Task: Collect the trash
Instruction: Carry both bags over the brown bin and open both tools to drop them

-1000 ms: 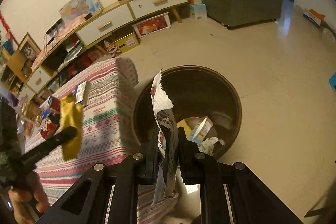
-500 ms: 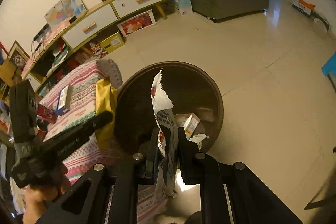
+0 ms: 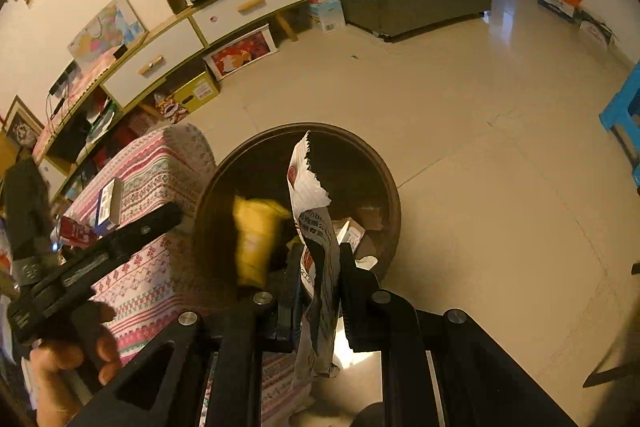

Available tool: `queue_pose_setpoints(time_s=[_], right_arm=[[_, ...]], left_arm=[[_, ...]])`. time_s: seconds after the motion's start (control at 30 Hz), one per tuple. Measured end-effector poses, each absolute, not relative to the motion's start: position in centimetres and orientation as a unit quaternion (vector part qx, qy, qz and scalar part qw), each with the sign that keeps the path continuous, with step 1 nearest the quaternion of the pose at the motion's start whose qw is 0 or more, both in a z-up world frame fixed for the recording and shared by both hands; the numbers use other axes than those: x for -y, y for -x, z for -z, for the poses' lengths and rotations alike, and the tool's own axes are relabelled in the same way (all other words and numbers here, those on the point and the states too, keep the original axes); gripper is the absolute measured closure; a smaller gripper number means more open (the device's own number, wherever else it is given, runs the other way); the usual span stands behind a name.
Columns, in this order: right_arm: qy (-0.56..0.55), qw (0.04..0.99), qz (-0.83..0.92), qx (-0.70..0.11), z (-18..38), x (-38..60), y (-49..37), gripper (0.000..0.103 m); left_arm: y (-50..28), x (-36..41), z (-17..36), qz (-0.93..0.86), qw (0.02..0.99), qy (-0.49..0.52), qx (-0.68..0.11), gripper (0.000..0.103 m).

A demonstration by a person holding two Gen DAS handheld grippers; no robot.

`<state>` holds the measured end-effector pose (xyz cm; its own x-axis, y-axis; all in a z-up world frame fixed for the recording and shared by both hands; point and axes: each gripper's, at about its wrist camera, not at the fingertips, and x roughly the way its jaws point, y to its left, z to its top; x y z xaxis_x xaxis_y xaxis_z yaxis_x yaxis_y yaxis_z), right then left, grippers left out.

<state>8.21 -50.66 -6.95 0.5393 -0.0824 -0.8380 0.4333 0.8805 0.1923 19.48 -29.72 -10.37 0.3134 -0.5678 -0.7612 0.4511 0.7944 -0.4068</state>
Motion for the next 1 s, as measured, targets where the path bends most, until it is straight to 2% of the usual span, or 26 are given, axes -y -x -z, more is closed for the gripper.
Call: queue_pose_setpoints(time_s=[0.07,0.17,0.7,0.77,0.8,0.83,0.87,0.9,1.0], right_arm=[[-0.198,0.853,0.154,-0.458,7.2,50.6,-8.5,0.086],[-0.201,0.852,0.155,-0.458,7.4,50.5,-9.0,0.086],[-0.166,0.861,0.159,-0.453,8.4,49.3,-12.2,0.085],[-0.16,0.864,0.157,-0.45,8.4,49.0,-12.5,0.077],[-0.159,0.864,0.159,-0.45,8.4,48.9,-12.5,0.059],[-0.159,0.866,0.164,-0.445,8.3,48.8,-12.4,0.032],[-0.159,0.87,0.167,-0.436,8.1,48.6,-12.2,0.024],[-0.157,0.873,0.166,-0.431,7.9,48.4,-12.2,0.02],[-0.154,0.872,0.162,-0.436,7.7,47.6,-12.3,0.02]], left_arm=[[-19.2,28.9,9.9,0.306,0.815,0.037,-0.491,0.032],[-18.9,27.2,9.1,0.293,0.824,0.016,-0.484,0.025],[-15.5,14.0,7.0,0.22,0.842,-0.047,-0.49,0.013],[-15.1,12.2,6.7,0.209,0.848,-0.042,-0.485,0.012],[-14.9,11.4,6.5,0.205,0.85,-0.037,-0.483,0.012],[-14.7,10.5,6.4,0.201,0.852,-0.03,-0.482,0.012],[-14.6,9.8,6.4,0.198,0.853,-0.023,-0.482,0.011],[-14.5,9.1,6.4,0.196,0.853,-0.015,-0.483,0.011],[-14.4,7.3,6.3,0.191,0.854,-0.002,-0.484,0.011]])
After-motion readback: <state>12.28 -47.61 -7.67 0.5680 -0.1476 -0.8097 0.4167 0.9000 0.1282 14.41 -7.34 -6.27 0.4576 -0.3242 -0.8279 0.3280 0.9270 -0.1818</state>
